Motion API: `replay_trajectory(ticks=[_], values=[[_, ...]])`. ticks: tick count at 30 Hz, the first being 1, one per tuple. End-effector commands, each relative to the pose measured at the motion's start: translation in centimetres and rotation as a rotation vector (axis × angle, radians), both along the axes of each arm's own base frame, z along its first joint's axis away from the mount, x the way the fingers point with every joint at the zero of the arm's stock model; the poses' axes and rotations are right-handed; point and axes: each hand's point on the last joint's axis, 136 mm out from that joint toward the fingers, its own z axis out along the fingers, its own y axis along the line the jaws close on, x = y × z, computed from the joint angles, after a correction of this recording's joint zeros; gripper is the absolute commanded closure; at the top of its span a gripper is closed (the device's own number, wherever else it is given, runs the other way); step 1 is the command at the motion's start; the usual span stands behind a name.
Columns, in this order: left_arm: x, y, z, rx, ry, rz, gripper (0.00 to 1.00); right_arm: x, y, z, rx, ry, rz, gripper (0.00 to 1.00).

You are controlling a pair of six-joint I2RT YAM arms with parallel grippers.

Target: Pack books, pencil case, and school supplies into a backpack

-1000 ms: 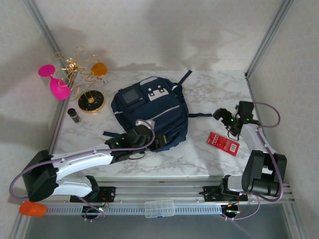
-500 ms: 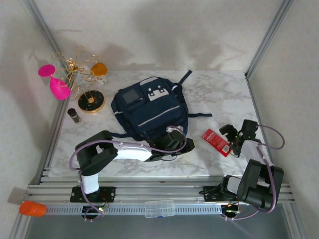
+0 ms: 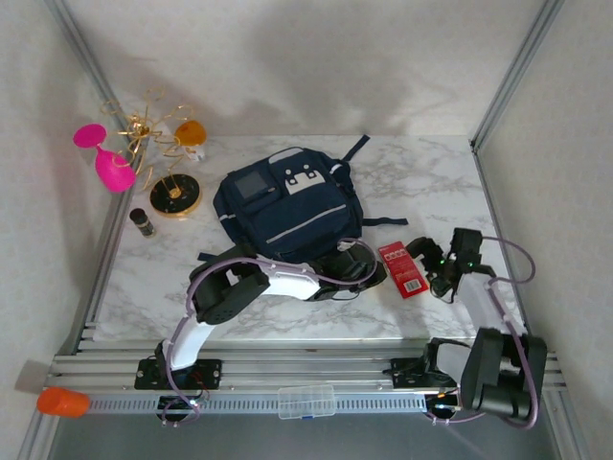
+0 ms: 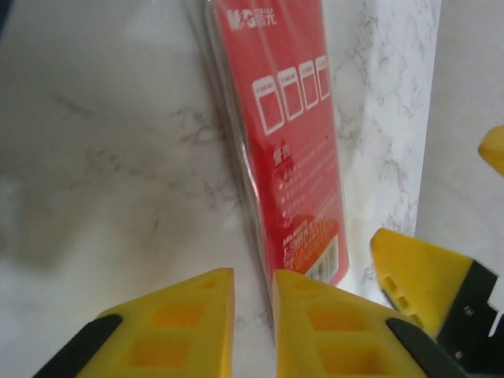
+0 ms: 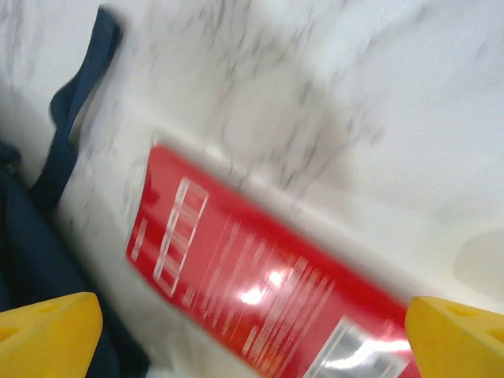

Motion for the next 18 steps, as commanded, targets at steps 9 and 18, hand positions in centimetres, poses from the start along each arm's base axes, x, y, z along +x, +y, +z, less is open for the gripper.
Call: replay_trajectory(ticks=[9, 18], values=[[4.5, -1.7, -1.9, 0.003, -0.015, 0.019, 0.93, 0.3, 2.2, -3.0, 0.041, 0.065, 0.248, 0.01], [4.8, 1.5, -5.4, 0.140, 0.018, 0.066, 1.00, -1.4, 6.0, -1.1, 0.163, 0.028, 0.369, 0.01]])
